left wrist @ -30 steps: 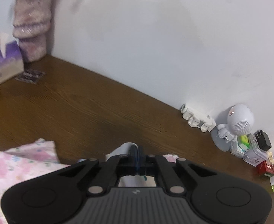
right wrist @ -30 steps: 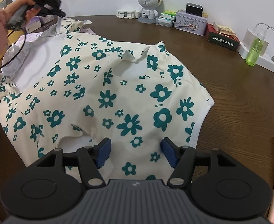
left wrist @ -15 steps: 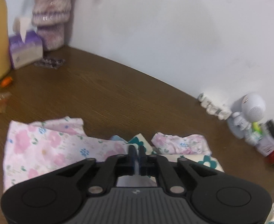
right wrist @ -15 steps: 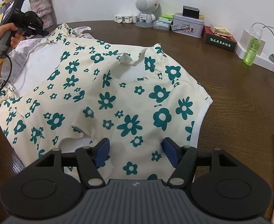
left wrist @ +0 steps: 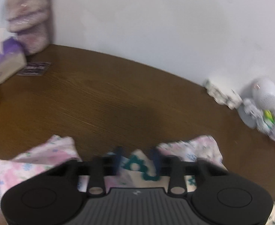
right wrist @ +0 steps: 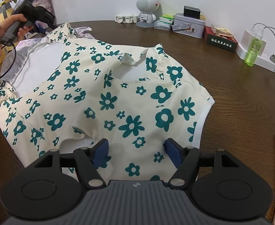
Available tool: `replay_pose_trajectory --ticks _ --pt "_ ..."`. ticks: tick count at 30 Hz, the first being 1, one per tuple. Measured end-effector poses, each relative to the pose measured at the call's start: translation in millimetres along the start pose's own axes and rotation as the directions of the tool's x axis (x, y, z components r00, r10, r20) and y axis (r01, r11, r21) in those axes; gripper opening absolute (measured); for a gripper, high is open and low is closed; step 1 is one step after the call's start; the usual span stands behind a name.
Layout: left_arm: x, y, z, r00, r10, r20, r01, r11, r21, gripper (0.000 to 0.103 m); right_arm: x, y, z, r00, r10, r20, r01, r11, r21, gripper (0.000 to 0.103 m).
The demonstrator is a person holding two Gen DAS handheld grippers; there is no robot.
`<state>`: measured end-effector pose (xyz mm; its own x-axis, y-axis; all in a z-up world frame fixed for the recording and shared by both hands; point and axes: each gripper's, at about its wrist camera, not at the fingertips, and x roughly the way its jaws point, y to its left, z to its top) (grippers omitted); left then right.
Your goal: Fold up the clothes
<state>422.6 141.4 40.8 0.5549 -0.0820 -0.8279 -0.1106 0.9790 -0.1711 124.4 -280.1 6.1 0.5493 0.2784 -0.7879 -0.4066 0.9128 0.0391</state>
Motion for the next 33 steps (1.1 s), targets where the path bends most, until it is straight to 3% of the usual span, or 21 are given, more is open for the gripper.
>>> replay_pose_trajectory --ticks 9,10,11,13,14,15,17,21,24,29,31,32,33 --pt "-68.3 6.5 -25.2 0.976 0.117 0.186 -0.116 0.993 -0.018 0.002 0.4 -2.9 -2.1 1.000 0.009 0.014 -0.009 1.000 -0.004 0.071" --pt "-68.9 6.1 -26.0 0.978 0.101 0.183 -0.103 0.995 0.002 0.003 0.6 -3.1 -2.6 1.000 0.009 0.016 -0.009 1.000 -0.004 0.071" --pt "-69.3 6.2 -26.7 0.981 0.085 0.176 -0.090 0.996 0.019 0.010 1.1 -3.4 -2.9 1.000 0.009 0.019 -0.009 1.000 -0.005 0.071" --pt "-68.8 10.8 -27.5 0.989 0.057 0.140 -0.060 0.998 0.019 0.033 1.5 -4.2 -4.1 1.000 0.011 0.025 -0.010 1.000 -0.009 0.071" --pt "-71.5 15.8 -30.0 0.986 0.058 0.154 -0.059 0.998 0.003 0.052 1.1 -4.6 -4.8 1.000 0.012 0.026 -0.011 1.000 -0.007 0.071" --pt "-74.5 20.6 -33.0 0.982 0.066 0.177 -0.066 0.998 -0.007 0.056 0.7 -5.0 -5.6 1.000 0.013 0.028 -0.012 1.000 -0.006 0.071" --pt "-74.7 29.0 -36.7 0.979 0.096 0.180 -0.097 0.995 -0.006 0.053 0.1 -6.0 -6.2 0.999 0.016 0.030 -0.016 1.000 -0.005 0.071" --pt "-61.9 35.5 -46.3 0.993 0.079 0.085 -0.086 0.993 0.082 0.026 0.0 -5.6 -6.3 0.999 0.014 0.031 -0.014 1.000 -0.004 0.071" --pt "-52.4 32.3 -55.4 0.997 0.063 0.041 -0.068 0.987 0.147 0.026 -0.6 -4.9 -7.8 0.999 0.011 0.033 -0.011 1.000 -0.003 0.071" --pt "-39.8 25.8 -57.9 0.997 0.048 0.058 -0.058 0.980 0.188 0.030 -0.7 -4.6 -9.1 0.999 0.009 0.036 -0.009 1.000 -0.007 0.072" --pt "-35.6 24.2 -58.2 0.998 0.041 0.053 -0.051 0.979 0.195 0.020 -1.0 -4.5 -9.5 0.999 0.009 0.037 -0.009 1.000 -0.006 0.072" --pt "-36.0 24.0 -59.9 0.998 0.038 0.049 -0.047 0.978 0.202 0.000 -1.2 -4.6 -9.9 0.999 0.009 0.037 -0.009 1.000 -0.006 0.072" --pt "-38.7 22.9 -61.6 0.997 0.053 0.054 -0.063 0.975 0.211 0.000 -1.3 -4.7 -10.0 0.999 0.010 0.037 -0.009 1.000 -0.006 0.072"
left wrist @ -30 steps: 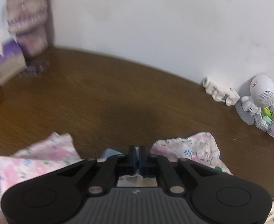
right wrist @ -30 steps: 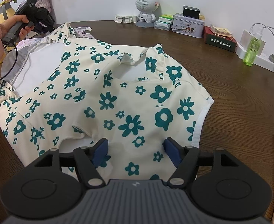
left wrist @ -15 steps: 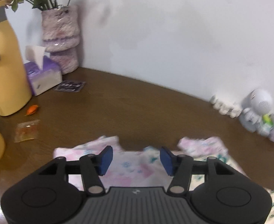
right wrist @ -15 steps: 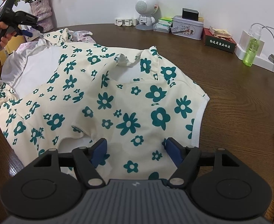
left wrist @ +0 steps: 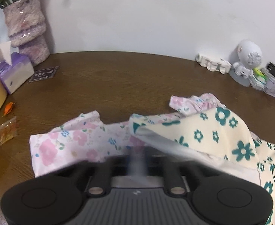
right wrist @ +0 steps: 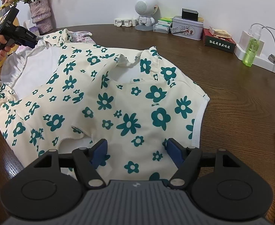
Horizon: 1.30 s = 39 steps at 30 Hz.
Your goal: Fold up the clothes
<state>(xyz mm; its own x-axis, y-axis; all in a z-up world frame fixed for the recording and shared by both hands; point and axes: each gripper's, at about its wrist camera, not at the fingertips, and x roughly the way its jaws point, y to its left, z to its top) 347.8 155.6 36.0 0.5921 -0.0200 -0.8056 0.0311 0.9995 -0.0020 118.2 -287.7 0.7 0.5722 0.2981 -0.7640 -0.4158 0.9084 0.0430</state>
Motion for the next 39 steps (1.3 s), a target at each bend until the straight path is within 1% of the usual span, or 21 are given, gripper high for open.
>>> replay_pose_trajectory --ticks 2,4,8,10,12,14,17,18,19,21,22,24,25,28,29,30,31,32,34,35,39 --pt "-8.0 -0.9 -3.1 0.999 0.038 0.018 -0.038 0.999 0.013 0.000 -0.1 -0.1 -0.1 1.000 0.000 0.001 0.000 1.000 -0.001 0.072" --pt "-23.2 6.4 -6.7 0.997 0.050 0.050 -0.049 0.999 -0.013 0.000 -0.2 0.0 -0.4 1.000 -0.001 0.002 0.001 1.000 -0.001 0.072" --pt "-52.3 18.0 -15.5 0.989 0.109 0.102 -0.107 0.994 -0.022 0.000 -0.3 -0.3 -0.6 1.000 0.000 0.004 0.000 1.000 -0.004 0.072" --pt "-55.8 20.4 -20.7 0.986 0.138 0.092 -0.138 0.990 -0.007 0.000 -0.4 -0.3 -1.3 1.000 0.000 0.007 0.000 1.000 -0.003 0.072" --pt "-51.0 22.2 -25.4 0.987 0.151 0.064 -0.151 0.989 0.003 0.000 -0.4 -0.3 -1.9 1.000 -0.001 0.011 0.001 1.000 -0.002 0.072" --pt "-42.5 22.9 -29.1 0.982 0.186 0.037 -0.186 0.982 0.001 0.000 -0.2 0.1 -2.3 1.000 -0.002 0.015 0.003 1.000 -0.003 0.072" --pt "-40.0 27.0 -31.8 0.976 0.215 0.028 -0.214 0.975 -0.053 0.009 -0.5 -0.2 -3.1 1.000 0.000 0.017 0.000 1.000 -0.005 0.072" --pt "-44.0 28.2 -32.8 0.976 0.215 0.044 -0.211 0.974 -0.082 0.016 -0.6 -0.4 -3.1 1.000 0.001 0.016 -0.001 1.000 -0.005 0.072" --pt "-54.3 26.7 -36.2 0.976 0.202 0.086 -0.194 0.976 -0.096 0.022 -1.4 -1.7 -2.9 1.000 0.007 0.018 -0.007 1.000 0.003 0.072" --pt "-75.1 22.8 -43.3 0.970 0.173 0.170 -0.155 0.981 -0.114 0.046 -3.2 -4.5 -2.3 1.000 0.020 0.022 -0.020 1.000 0.021 0.070" --pt "-87.2 16.3 -49.1 0.969 0.138 0.207 -0.122 0.989 -0.086 0.054 -6.8 -6.6 -2.2 0.999 0.028 0.037 -0.030 0.999 0.035 0.069" --pt "-108.8 0.1 -65.7 0.966 0.064 0.250 -0.065 0.998 -0.003 0.081 -17.0 -9.3 -2.0 0.996 0.037 0.076 -0.041 0.998 0.052 0.069" --pt "-117.7 -7.9 -74.8 0.965 0.031 0.261 -0.043 0.998 0.043 0.083 -23.5 -9.5 -1.9 0.994 0.036 0.100 -0.042 0.998 0.051 0.069" --pt "-133.4 -32.4 -106.7 0.965 -0.046 0.259 -0.005 0.981 0.193 0.084 -33.2 -7.2 -4.0 0.991 0.052 0.122 -0.057 0.998 0.040 0.069" --pt "-131.8 -38.3 -116.5 0.969 -0.058 0.241 0.001 0.973 0.230 0.082 -33.1 -5.9 -5.4 0.991 0.056 0.121 -0.060 0.997 0.037 0.069" --pt "-130.1 -44.1 -126.4 0.973 -0.068 0.222 0.007 0.964 0.265 0.071 -30.9 -4.4 -7.0 0.992 0.058 0.115 -0.063 0.997 0.037 0.069" --pt "-127.9 -49.3 -135.9 0.977 -0.080 0.198 0.018 0.955 0.297 0.066 -28.4 -3.0 -8.4 0.992 0.065 0.107 -0.070 0.997 0.041 0.069" --pt "-123.7 -51.2 -143.4 0.983 -0.098 0.155 0.046 0.950 0.308 0.059 -26.0 -1.6 -9.6 0.992 0.073 0.098 -0.078 0.996 0.047 0.069" --pt "-120.7 -49.3 -155.8 0.984 -0.155 0.086 0.124 0.947 0.296 0.058 -27.0 2.9 -14.3 0.990 0.113 0.089 -0.118 0.992 0.051 0.069" --pt "-122.5 -47.0 -162.0 0.981 -0.178 0.073 0.150 0.946 0.289 0.057 -30.6 7.4 -17.9 0.987 0.134 0.089 -0.138 0.990 0.040 0.069" --pt "-140.5 -31.2 -186.5 0.976 -0.197 0.088 0.166 0.946 0.278 0.057 -49.9 27.0 -32.3 0.974 0.206 0.094 -0.202 0.978 -0.045 0.069"
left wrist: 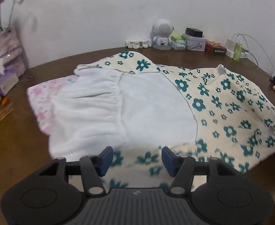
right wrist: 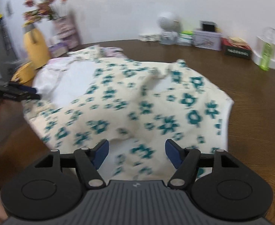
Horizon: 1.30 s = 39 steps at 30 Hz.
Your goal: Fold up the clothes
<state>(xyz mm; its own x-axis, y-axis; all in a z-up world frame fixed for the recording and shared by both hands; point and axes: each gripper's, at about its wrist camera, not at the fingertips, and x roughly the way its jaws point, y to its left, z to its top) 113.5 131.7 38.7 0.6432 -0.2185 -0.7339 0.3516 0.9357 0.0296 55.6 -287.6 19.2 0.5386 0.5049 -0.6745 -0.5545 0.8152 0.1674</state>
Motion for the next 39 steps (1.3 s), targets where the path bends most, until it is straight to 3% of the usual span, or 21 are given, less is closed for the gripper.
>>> replay_pose_trajectory --ticks 4,8,12,16,20,22,24,28,30,32,34,36,39 --pt "-23.9 2.6 -20.7 1.000 -0.006 0.008 0.005 0.999 0.034 0.052 -6.0 18.7 -11.1 0.998 0.038 -0.046 -0.041 0.997 -0.067 0.066" --pt "-40.9 -12.5 -36.0 0.999 0.027 0.017 -0.029 0.989 0.142 0.053 -12.4 35.4 -16.9 0.997 0.040 -0.072 -0.052 0.985 -0.163 0.059" --pt "-40.1 -30.6 -46.5 0.998 0.054 0.020 -0.057 0.959 0.277 0.053 -28.4 56.3 -22.8 0.999 0.029 -0.046 -0.044 0.935 -0.353 0.059" --pt "-28.2 -44.4 -45.6 0.998 0.065 0.013 -0.064 0.899 0.433 0.053 -27.5 78.1 -27.5 0.995 -0.008 -0.096 -0.044 0.846 -0.532 0.059" --pt "-18.4 -51.7 -42.8 0.999 0.045 -0.005 -0.034 0.822 0.568 0.052 -16.0 93.3 -25.9 0.982 -0.034 -0.185 -0.085 0.798 -0.596 0.058" --pt "-14.7 -55.3 -42.6 0.999 0.043 -0.001 -0.032 0.770 0.638 0.051 -7.5 96.0 -25.6 0.974 -0.058 -0.218 -0.090 0.788 -0.610 0.052" --pt "-12.3 -58.5 -42.1 1.000 0.030 0.000 -0.021 0.722 0.691 0.046 1.3 98.3 -25.4 0.965 -0.083 -0.250 -0.094 0.778 -0.621 0.039" --pt "-4.4 -62.2 -39.9 1.000 0.005 -0.019 0.011 0.656 0.754 0.041 15.1 95.1 -21.7 0.951 -0.122 -0.283 -0.085 0.780 -0.620 0.034" --pt "0.4 -60.7 -38.8 1.000 -0.010 -0.030 0.029 0.645 0.763 0.032 18.8 92.1 -19.1 0.949 -0.124 -0.291 -0.082 0.791 -0.606 0.033" --pt "5.7 -57.5 -36.7 0.999 -0.024 -0.049 0.052 0.651 0.757 0.021 21.1 90.7 -17.9 0.948 -0.124 -0.294 -0.080 0.800 -0.595 0.028" --pt "9.9 -55.6 -35.8 0.998 -0.030 -0.063 0.068 0.654 0.753 0.007 23.4 90.1 -17.4 0.947 -0.123 -0.296 -0.079 0.806 -0.587 0.014" --pt "10.8 -54.8 -34.3 0.997 -0.034 -0.073 0.077 0.661 0.747 0.004 25.7 90.2 -16.2 0.947 -0.127 -0.293 -0.072 0.809 -0.583 0.007" --pt "3.7 -52.7 -27.5 0.997 -0.054 -0.051 0.074 0.679 0.731 0.003 29.4 90.7 -10.6 0.952 -0.149 -0.269 -0.037 0.812 -0.582 0.005"
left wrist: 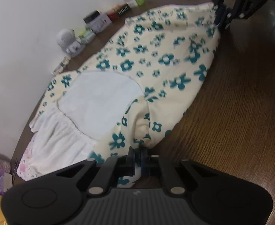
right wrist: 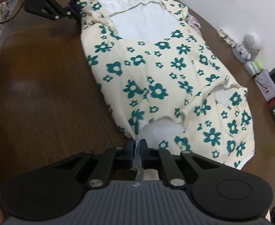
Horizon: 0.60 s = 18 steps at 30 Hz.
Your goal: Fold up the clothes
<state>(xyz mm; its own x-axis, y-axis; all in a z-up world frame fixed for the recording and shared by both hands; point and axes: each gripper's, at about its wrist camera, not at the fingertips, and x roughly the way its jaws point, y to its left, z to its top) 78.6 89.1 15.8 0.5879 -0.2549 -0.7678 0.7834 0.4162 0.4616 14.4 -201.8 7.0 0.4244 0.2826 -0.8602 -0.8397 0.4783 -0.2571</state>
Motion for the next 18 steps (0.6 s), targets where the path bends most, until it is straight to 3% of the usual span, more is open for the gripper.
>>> replay_pose_trajectory --ticks 4,7,9,12,15,18 --pt "-27.9 8.3 5.6 0.997 0.064 0.047 -0.063 0.998 -0.020 0.003 -12.1 -12.0 14.9 0.998 -0.046 0.034 0.046 0.999 0.011 0.004" --pt "-64.9 3.2 4.2 0.992 0.084 0.092 -0.084 0.996 -0.003 0.002 -38.2 -8.6 19.3 0.997 -0.036 0.069 0.037 0.999 -0.021 0.004" --pt "-81.7 1.8 9.9 0.993 0.046 0.105 -0.049 0.999 0.024 0.002 -55.6 -9.2 19.4 0.997 -0.022 0.072 0.026 0.998 -0.055 0.004" --pt "-84.7 -18.3 4.8 0.998 -0.021 0.056 0.019 0.999 0.041 0.003 -67.8 -2.3 5.8 0.999 0.020 0.032 -0.018 0.998 -0.066 0.004" --pt "-71.1 -41.8 -0.4 0.997 -0.076 0.000 0.076 0.996 0.045 0.003 -56.9 8.4 -6.5 0.998 0.056 -0.007 -0.057 0.997 -0.057 0.004" --pt "-57.9 -47.3 -1.3 0.997 -0.076 -0.030 0.076 0.997 0.013 0.003 -40.2 15.7 -13.9 0.998 0.065 -0.020 -0.066 0.997 -0.037 0.004"
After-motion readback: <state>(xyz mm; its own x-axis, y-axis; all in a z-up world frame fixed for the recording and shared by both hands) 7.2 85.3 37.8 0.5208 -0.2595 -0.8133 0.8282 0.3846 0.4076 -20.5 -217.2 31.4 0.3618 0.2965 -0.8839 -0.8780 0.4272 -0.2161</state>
